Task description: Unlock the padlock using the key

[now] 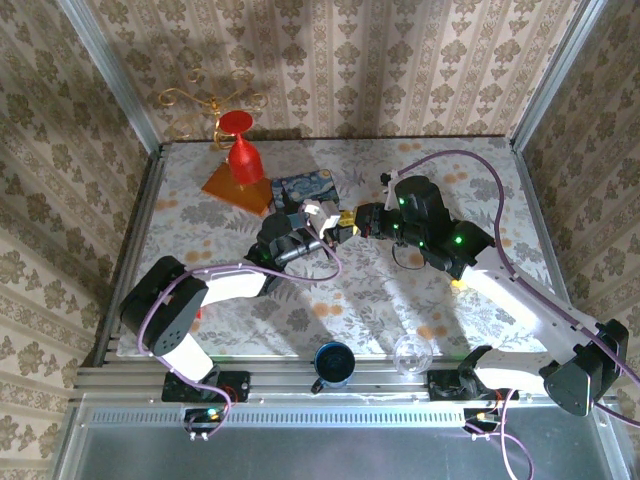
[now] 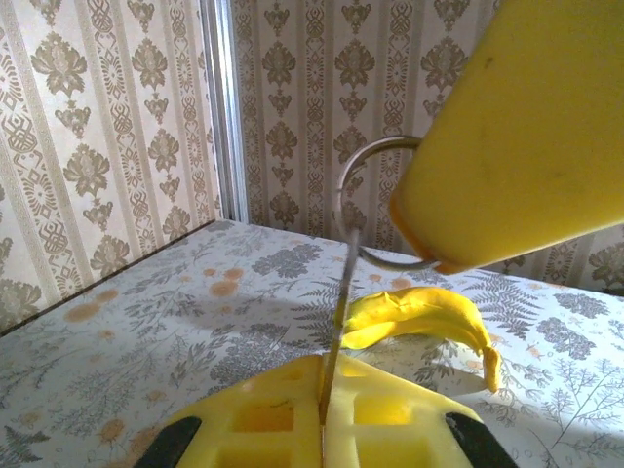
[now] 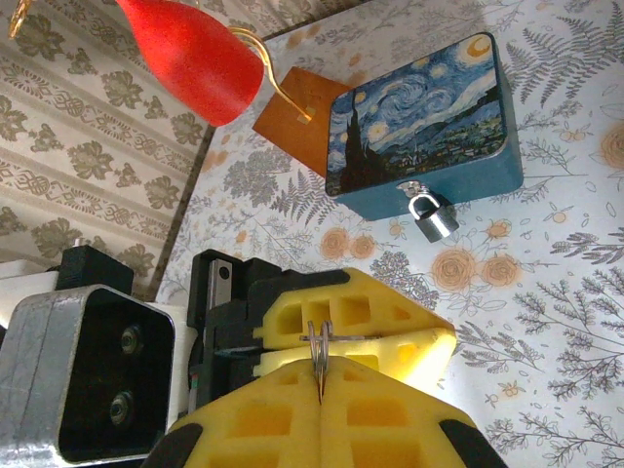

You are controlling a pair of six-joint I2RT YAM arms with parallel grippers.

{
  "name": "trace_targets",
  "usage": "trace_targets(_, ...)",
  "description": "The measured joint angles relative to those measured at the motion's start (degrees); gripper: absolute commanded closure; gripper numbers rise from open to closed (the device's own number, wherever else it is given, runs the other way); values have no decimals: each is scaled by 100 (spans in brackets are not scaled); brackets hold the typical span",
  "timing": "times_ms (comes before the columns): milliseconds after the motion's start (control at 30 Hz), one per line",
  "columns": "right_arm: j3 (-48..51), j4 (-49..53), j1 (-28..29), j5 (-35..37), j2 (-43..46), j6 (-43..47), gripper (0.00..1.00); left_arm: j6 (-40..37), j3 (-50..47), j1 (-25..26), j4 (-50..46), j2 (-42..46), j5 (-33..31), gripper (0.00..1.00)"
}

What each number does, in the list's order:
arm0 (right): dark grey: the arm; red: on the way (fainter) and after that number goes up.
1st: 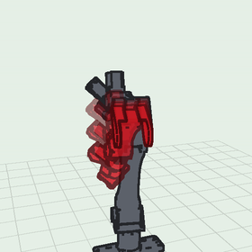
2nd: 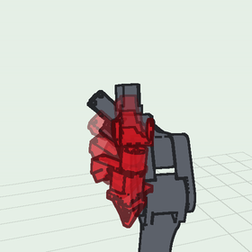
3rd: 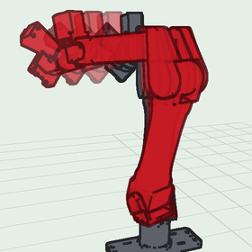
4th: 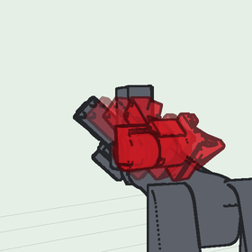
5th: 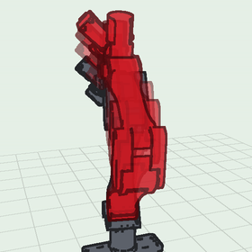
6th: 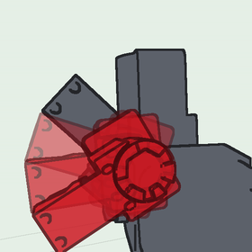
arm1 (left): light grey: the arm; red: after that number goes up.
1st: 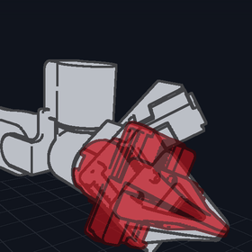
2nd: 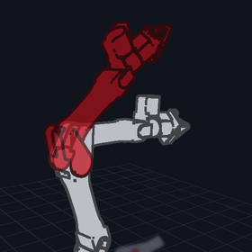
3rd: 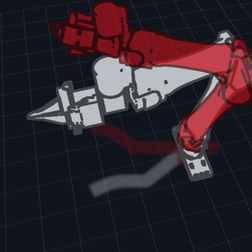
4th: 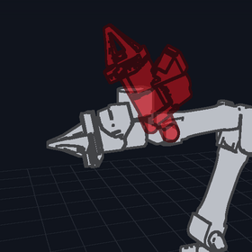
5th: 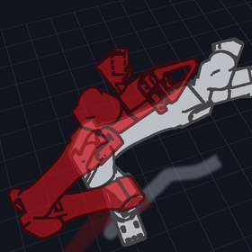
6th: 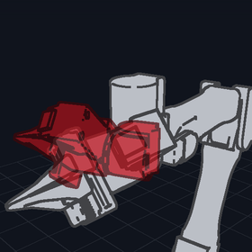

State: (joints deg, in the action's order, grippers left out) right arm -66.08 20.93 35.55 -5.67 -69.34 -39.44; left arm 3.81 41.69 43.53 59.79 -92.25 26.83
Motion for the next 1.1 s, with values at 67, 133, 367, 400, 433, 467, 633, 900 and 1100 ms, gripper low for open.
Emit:
trace_targets(67, 2, 2, 0, 0, 0, 0, 100, -59, 0, 28, -72, 31, -2, 100)
trace_targets(133, 2, 2, -2, 2, 0, 0, 100, -111, 0, 37, -243, 116, -4, 100)
trace_targets(367, 2, -20, 13, 0, 0, 22, 91, -369, 0, 31, -1176, 675, -50, 100)
trace_targets(400, 2, -17, 13, 0, 0, 28, 95, -396, 0, 31, -1300, 745, -68, 100)
trace_targets(433, 2, -22, 13, 0, 0, 39, 100, -413, 0, 31, -1384, 793, -70, 100)
trace_targets(467, 2, -20, 13, -2, 0, 63, 100, -435, 0, 31, -1467, 839, -85, 100)
trace_targets(633, 2, -22, 20, -94, 0, 131, 100, -485, 0, 31, -1622, 866, -90, 90)
trace_targets(900, 2, -22, 72, -168, 0, 173, 100, -470, 0, 31, -1563, 713, -79, 46)
trace_targets(1100, 2, -22, 72, -168, 0, 173, 100, -442, 0, 31, -1377, 621, -66, 45)
